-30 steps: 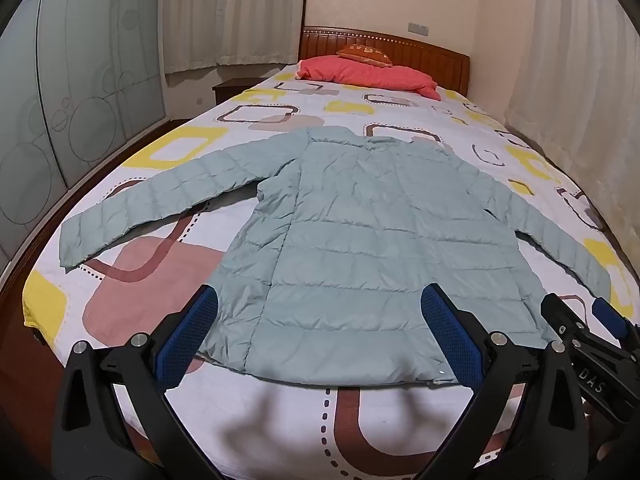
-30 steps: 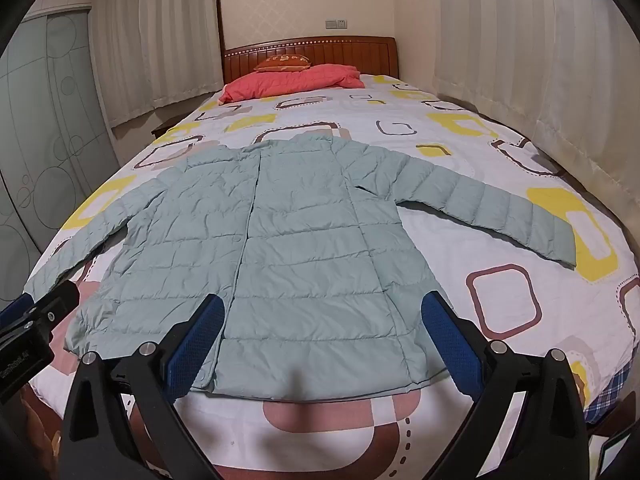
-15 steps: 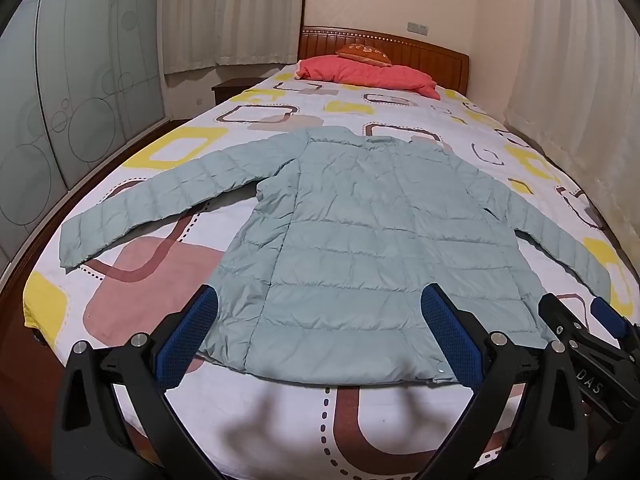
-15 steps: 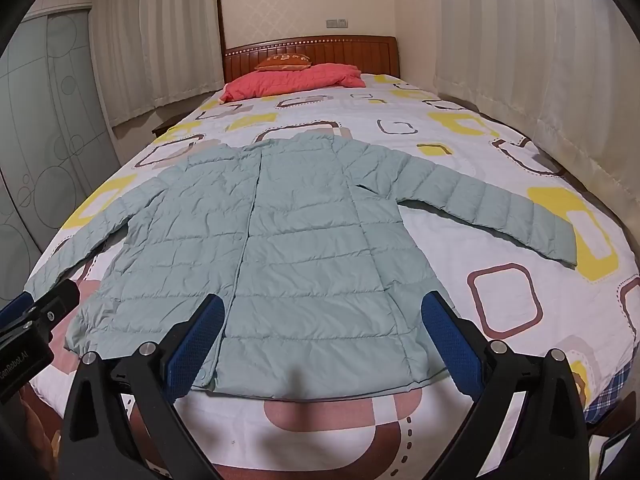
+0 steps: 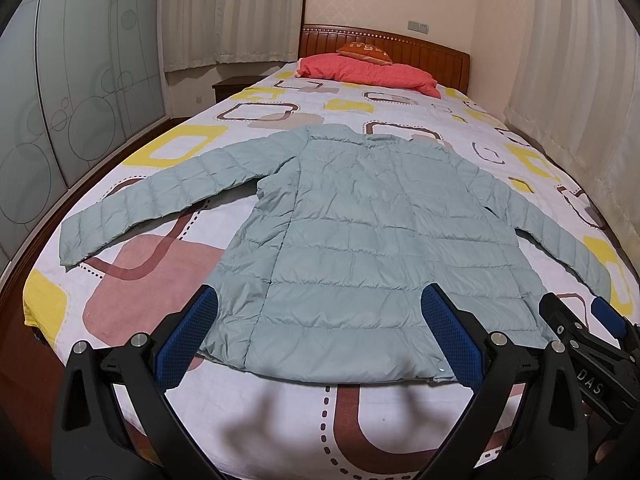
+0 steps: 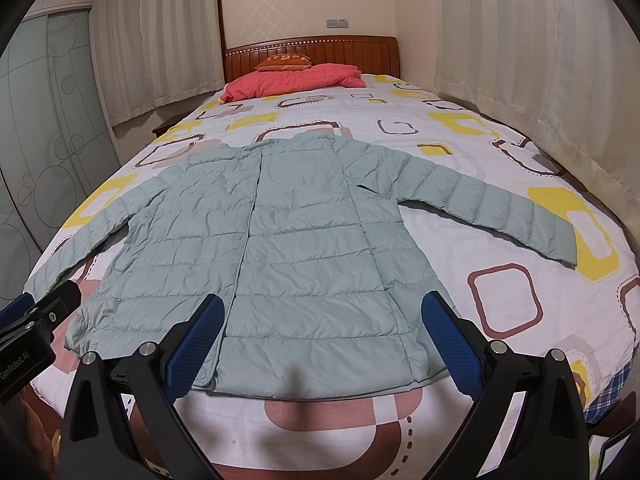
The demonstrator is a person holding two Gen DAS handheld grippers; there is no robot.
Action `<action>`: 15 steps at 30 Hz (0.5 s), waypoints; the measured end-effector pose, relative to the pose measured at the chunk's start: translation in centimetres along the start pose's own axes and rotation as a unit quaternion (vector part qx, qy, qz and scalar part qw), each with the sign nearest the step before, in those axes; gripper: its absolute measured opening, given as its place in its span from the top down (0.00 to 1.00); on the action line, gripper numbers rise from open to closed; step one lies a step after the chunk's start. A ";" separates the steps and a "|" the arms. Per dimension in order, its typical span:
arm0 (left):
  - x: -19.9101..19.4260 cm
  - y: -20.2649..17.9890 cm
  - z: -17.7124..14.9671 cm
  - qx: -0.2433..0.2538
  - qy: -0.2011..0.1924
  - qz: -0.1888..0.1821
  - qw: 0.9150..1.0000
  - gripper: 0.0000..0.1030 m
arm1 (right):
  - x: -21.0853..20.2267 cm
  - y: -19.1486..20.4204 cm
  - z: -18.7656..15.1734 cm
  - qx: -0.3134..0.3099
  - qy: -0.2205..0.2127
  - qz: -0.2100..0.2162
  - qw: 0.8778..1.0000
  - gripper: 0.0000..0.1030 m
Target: Fold large clothes
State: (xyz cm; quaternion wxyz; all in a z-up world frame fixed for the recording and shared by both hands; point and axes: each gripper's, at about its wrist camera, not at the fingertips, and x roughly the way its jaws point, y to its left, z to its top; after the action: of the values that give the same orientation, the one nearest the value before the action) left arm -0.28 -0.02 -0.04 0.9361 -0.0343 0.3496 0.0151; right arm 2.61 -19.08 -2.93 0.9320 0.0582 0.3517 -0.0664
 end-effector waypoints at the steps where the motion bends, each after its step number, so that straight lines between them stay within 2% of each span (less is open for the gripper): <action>1: -0.1 0.0 0.0 0.000 0.000 0.000 1.000 0.02 | 0.0 0.0 0.0 0.000 0.000 0.000 1.000 0.05; 15: 0.1 0.1 0.0 0.001 0.001 0.000 1.000 0.02 | -0.1 0.0 0.0 0.000 0.000 0.000 1.000 0.05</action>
State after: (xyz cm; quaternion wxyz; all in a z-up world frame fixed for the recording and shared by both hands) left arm -0.21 0.05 -0.11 0.9357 -0.0329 0.3509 0.0148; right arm 2.53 -19.08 -2.88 0.9321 0.0580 0.3514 -0.0667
